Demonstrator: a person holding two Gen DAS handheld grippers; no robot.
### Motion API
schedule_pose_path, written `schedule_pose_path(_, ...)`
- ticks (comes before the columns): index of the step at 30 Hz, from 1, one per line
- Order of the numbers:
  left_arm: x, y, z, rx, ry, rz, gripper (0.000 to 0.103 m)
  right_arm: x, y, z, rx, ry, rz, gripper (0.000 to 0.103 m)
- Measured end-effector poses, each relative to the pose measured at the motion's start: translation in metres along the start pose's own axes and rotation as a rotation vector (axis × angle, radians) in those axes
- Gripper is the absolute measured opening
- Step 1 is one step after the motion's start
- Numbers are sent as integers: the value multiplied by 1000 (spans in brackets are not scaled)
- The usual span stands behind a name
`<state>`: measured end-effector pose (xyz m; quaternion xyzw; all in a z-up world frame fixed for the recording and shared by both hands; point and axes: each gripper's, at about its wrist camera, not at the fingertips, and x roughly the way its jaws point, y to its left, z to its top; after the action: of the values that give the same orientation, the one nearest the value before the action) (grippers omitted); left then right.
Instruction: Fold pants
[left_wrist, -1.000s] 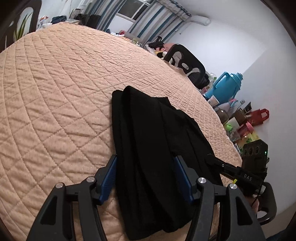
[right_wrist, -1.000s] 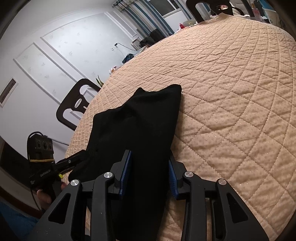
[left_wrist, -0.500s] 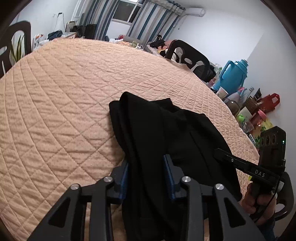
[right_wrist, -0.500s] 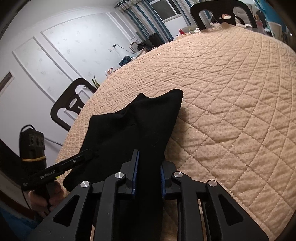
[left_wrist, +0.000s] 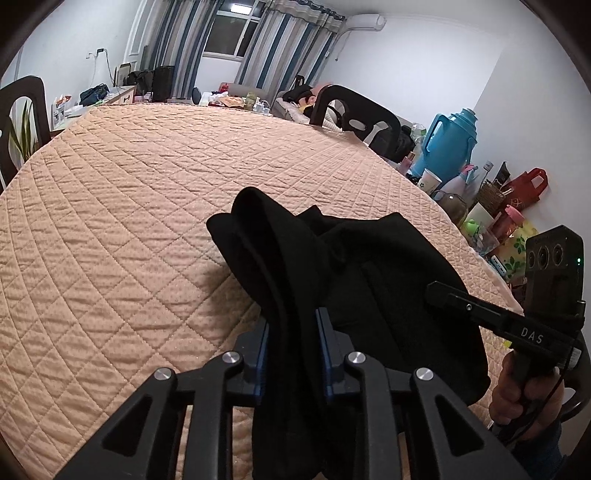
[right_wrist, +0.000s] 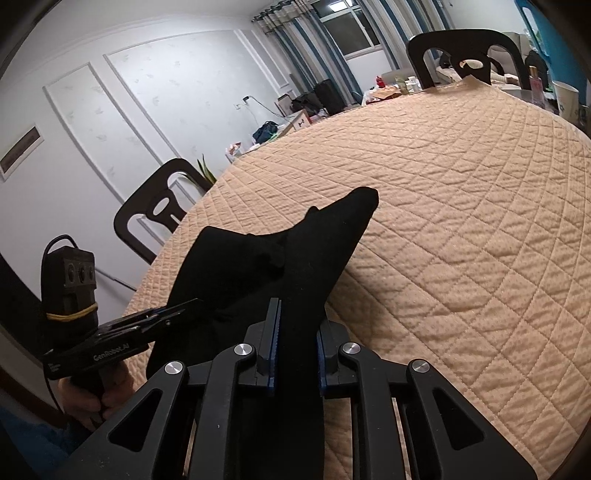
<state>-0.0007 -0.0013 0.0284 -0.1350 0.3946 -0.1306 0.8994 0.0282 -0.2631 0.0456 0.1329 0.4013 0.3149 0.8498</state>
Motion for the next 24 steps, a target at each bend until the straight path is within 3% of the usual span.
schedule_pose_path(11, -2, 9, 28, 33, -32, 14, 24, 13, 11, 22, -40, -9, 29, 15)
schedule_pose_path(24, 15, 43, 93, 54, -68, 49, 24, 60, 20, 84, -82, -18, 72, 15)
